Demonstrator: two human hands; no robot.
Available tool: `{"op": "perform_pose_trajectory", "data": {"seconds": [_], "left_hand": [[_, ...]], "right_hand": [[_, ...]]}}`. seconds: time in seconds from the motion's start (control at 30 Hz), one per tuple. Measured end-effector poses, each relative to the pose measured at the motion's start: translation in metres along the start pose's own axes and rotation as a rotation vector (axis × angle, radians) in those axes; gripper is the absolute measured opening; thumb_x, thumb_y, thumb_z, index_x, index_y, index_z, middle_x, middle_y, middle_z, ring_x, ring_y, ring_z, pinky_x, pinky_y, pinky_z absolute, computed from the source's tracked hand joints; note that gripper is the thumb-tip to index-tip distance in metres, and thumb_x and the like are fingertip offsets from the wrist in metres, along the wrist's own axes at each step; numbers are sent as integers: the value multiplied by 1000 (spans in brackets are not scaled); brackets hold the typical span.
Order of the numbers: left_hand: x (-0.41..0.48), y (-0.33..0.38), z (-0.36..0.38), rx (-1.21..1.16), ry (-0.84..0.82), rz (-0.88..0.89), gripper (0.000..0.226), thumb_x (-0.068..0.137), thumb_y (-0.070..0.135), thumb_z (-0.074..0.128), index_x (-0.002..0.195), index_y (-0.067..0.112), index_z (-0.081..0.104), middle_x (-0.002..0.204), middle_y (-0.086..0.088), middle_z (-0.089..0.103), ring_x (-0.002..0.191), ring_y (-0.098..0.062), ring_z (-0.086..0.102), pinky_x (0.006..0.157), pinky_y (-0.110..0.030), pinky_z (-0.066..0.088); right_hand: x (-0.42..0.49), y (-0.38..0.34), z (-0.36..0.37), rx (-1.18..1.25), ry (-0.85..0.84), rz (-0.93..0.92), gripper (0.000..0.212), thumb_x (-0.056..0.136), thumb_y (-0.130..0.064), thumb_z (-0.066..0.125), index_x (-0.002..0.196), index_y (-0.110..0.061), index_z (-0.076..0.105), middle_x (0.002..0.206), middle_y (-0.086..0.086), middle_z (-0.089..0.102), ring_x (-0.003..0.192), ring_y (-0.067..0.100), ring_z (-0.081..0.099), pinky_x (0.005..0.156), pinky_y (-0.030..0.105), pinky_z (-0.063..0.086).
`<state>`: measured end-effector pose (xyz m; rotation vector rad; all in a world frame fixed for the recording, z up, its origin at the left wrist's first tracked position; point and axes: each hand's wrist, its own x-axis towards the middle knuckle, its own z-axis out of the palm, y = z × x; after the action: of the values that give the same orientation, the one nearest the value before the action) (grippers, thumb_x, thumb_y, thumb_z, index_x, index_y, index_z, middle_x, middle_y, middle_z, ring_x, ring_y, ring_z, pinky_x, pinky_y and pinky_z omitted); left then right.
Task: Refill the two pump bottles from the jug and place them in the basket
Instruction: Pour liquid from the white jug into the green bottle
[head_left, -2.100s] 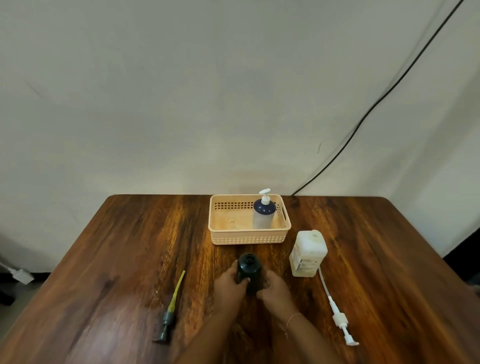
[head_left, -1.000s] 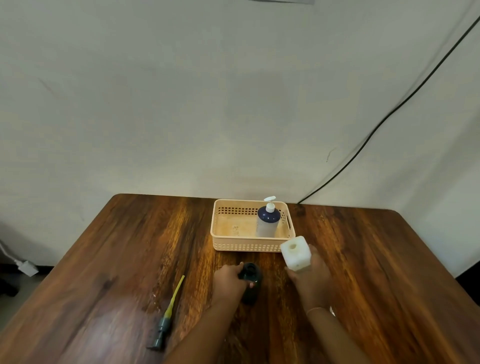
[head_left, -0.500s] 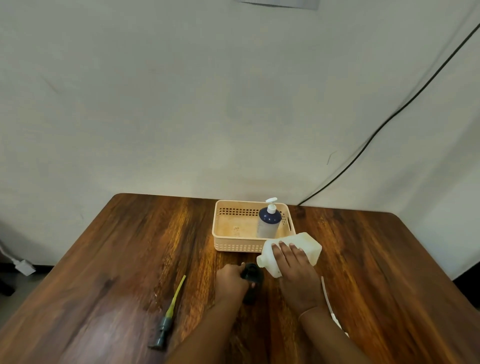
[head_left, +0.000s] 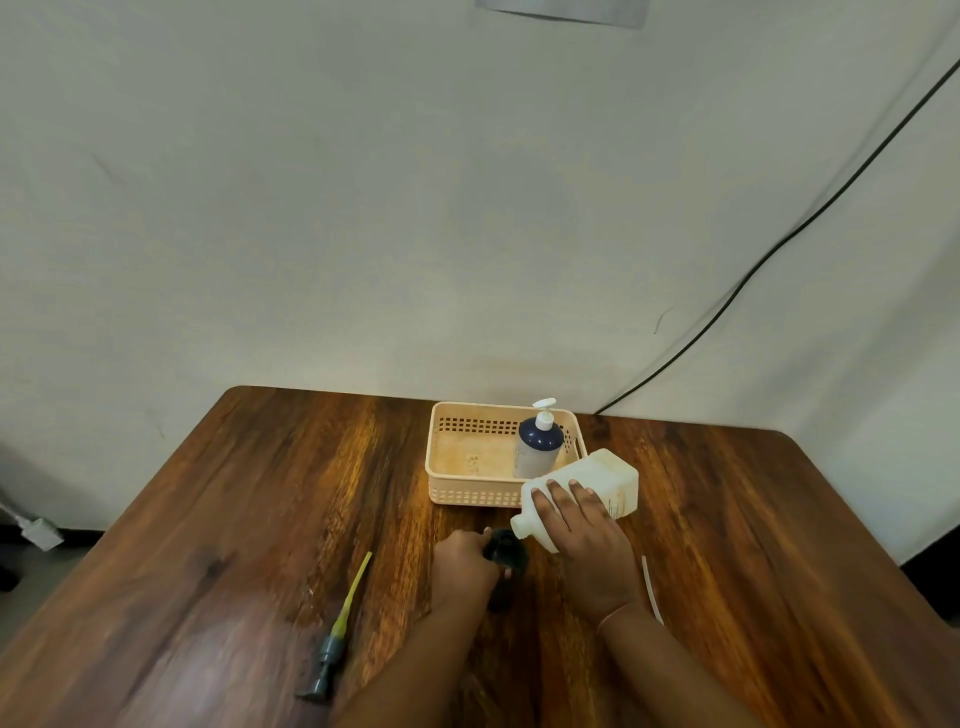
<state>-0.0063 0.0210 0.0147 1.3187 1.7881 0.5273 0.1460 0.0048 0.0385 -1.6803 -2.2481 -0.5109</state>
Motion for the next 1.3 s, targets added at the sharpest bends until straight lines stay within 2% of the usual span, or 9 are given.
{"op": "perform_pose_trajectory", "data": {"seconds": [0.17,0.33,0.5,0.7,0.97,1.3], "left_hand": [[1,0,0,9,-8,4,54,82,14,70,133,22,52,113,2,63,90,-9,59,75,-21,54],[2,-1,1,-2,-25,-6,55,81,12,70,132,22,53,115,0,63,95,-12,59,79,-23,54],[3,-2,1,-3,-32,9,53,82,11,69,132,21,54,112,1,63,87,-10,58,68,-19,51],[2,-1,0,17,-23,21,54,81,12,70,132,22,53,114,1,64,92,-11,59,74,-22,53],[2,-1,-1,2,-24,12,52,82,11,68,132,23,54,111,1,63,87,-10,59,65,-18,50],[0,0,0,-1,-5,21,50,83,11,68,131,21,54,112,1,64,86,-9,59,74,-21,53]], "right_hand": [[1,-1,0,4,-23,-9,77,46,-22,91,118,-16,62,115,6,68,104,30,65,84,48,49],[3,0,2,0,-44,-23,77,48,-22,90,120,-17,61,118,6,67,107,30,64,87,48,48],[4,1,-1,-20,-30,-47,75,49,-21,90,119,-16,61,117,7,67,106,30,64,88,47,48],[3,2,-1,-34,-48,-53,75,52,-20,88,121,-17,59,119,8,66,108,30,63,91,46,46],[3,2,-3,-30,-45,-53,74,53,-19,88,121,-16,59,120,8,66,110,30,62,91,46,46],[4,4,-2,-41,-63,-70,74,54,-19,88,122,-17,59,121,9,65,111,30,61,93,46,44]]}}
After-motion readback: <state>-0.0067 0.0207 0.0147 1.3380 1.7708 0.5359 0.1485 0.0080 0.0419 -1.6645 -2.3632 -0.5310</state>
